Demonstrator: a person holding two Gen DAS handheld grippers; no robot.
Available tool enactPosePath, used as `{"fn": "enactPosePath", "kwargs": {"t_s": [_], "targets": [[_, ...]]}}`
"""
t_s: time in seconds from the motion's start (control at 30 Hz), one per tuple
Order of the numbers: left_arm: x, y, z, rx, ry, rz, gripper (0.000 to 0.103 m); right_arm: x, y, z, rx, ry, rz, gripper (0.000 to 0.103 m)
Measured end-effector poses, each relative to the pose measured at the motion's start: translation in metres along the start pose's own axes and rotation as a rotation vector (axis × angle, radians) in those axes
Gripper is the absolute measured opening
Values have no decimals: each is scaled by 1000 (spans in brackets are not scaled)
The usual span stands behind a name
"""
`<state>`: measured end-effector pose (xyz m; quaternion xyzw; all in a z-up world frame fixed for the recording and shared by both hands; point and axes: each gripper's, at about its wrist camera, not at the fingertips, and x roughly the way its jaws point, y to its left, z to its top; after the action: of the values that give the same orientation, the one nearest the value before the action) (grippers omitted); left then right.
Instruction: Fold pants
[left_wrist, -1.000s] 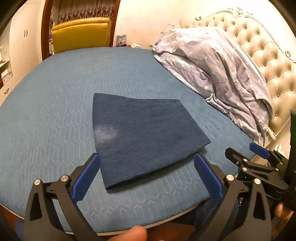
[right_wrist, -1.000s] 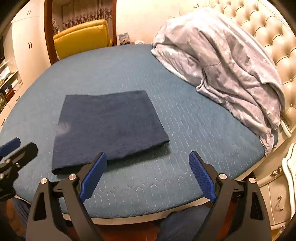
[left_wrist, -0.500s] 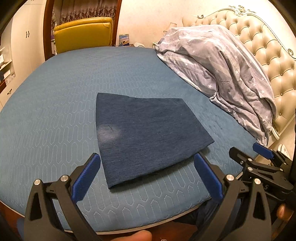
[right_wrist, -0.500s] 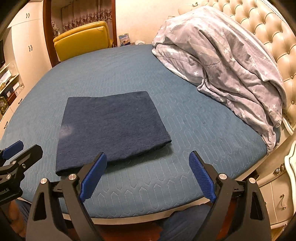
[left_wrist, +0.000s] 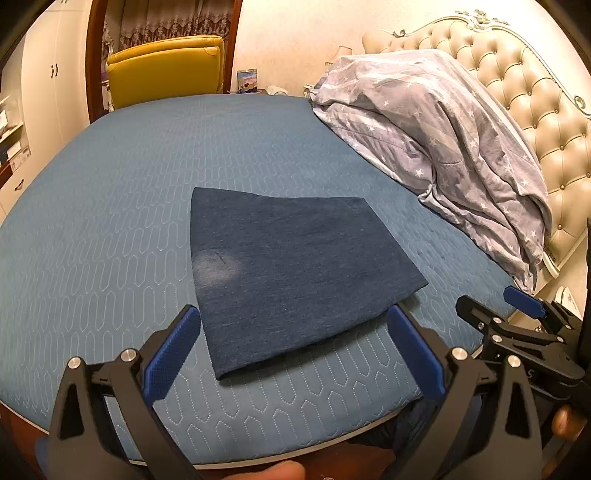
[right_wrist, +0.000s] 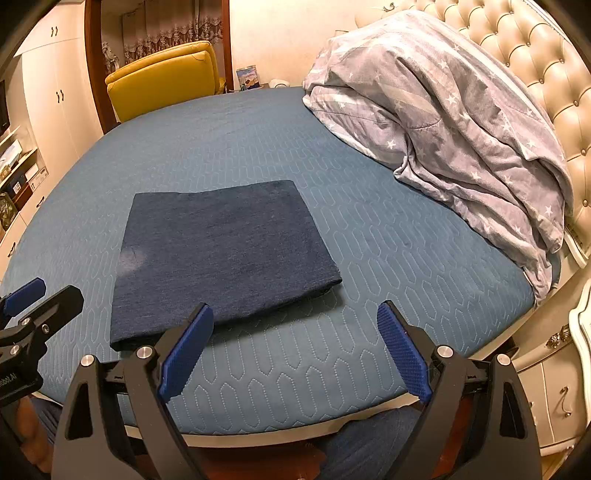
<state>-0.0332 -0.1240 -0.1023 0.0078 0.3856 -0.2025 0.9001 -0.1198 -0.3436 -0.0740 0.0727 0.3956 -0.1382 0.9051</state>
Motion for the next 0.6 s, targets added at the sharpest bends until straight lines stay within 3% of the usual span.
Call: {"fn": "enactPosePath", "kwargs": {"t_s": [0.37,0.6], "targets": [[8,-3,2,-6,17,-9,101,5,-4,-3,5,11,-8,86],[18,26,7,-68,14,-107,101,19,-15,-4,52,10,10,88]]}}
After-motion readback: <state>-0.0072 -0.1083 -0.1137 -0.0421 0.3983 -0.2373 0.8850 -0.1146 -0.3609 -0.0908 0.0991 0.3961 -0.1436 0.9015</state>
